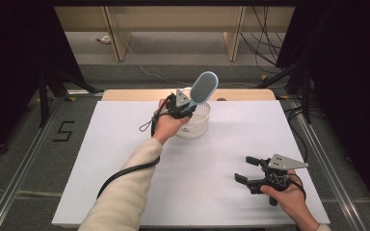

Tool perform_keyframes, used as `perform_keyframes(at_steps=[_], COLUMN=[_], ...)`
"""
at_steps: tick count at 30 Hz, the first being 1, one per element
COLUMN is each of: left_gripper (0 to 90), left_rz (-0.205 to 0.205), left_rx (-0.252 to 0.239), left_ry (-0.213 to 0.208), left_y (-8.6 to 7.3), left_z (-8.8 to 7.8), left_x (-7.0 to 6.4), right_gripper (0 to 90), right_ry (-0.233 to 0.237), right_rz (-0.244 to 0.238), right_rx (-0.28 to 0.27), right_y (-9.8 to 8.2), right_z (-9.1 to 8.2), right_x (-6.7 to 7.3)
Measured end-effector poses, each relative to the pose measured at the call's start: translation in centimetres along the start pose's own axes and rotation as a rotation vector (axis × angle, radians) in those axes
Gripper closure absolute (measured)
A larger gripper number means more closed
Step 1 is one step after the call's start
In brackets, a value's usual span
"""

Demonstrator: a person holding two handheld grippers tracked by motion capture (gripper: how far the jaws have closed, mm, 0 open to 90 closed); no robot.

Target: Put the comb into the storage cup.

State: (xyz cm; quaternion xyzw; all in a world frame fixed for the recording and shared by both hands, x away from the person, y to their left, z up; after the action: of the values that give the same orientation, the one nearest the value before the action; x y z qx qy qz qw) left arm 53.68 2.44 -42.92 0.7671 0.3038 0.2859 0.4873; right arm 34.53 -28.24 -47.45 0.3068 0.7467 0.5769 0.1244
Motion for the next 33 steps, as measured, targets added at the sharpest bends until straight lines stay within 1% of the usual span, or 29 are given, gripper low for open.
perform_keyframes(at_steps=[11,20,22,23,24,25,26,27,28,29,30,32,33], left_gripper=[69.2,68.5,67.2,65.2,62.8,61.0,56.1,54.2,51.0,46.5,44.4,38.9,36.0], left_rz=[0.012,0.012,0.001,-0.003,-0.012,-0.017,0.0,0.016,0.024,0.021,0.013,0.002,-0.005], left_rx=[0.012,0.022,0.033,0.043,0.036,0.053,0.077,0.081,0.085,0.09,0.09,0.099,0.095], left_ry=[-0.001,-0.007,-0.02,-0.026,-0.024,-0.029,-0.036,-0.035,-0.026,-0.018,-0.011,-0.009,-0.008], left_y=[-0.02,-0.06,-0.03,-0.01,0.05,0.17,0.2,0.27,0.39,0.52,0.62,0.78,0.87], left_z=[0.1,0.2,0.21,0.19,0.17,0.12,0.15,0.08,-0.03,-0.16,-0.29,-0.54,-0.68], left_x=[0.03,0.09,0.16,0.21,0.26,0.34,0.35,0.38,0.47,0.59,0.69,0.9,0.92], right_gripper=[15.3,15.3,15.3,15.3,15.3,15.3,15.3,15.3,15.3,15.3,15.3,15.3,15.3], right_ry=[0.001,0.001,0.001,0.001,0.001,0.001,0.001,0.001,0.001,0.001,0.002,0.001,0.001], right_rz=[-0.001,-0.001,-0.002,-0.001,-0.001,-0.001,-0.001,-0.001,-0.001,-0.002,-0.002,-0.001,-0.001], right_rx=[0.0,0.002,0.003,0.003,0.003,0.003,0.003,0.003,0.004,0.004,0.005,0.006,0.006], right_y=[0.01,0.0,-0.01,-0.02,-0.02,-0.02,-0.02,-0.02,-0.02,-0.02,-0.02,-0.02,-0.02], right_z=[-0.01,0.0,-0.01,0.0,0.0,0.0,0.0,0.01,0.01,0.02,0.01,0.03,0.04], right_x=[0.01,0.0,0.0,-0.01,-0.01,-0.01,-0.01,-0.01,-0.01,-0.01,0.0,0.01,0.01])
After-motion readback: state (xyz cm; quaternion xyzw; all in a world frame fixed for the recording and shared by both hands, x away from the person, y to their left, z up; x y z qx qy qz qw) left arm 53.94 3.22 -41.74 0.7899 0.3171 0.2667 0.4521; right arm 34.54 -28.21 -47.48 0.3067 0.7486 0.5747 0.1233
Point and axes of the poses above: each handheld gripper's, and its own axes: z roughly forward along the jaws, y roughly out of its top, x roughly to its left, the point moved 1 cm from there along z, roughly forward along the jaws, and after that the axes turned 3 degrees about -x, right-handed, at the moved point
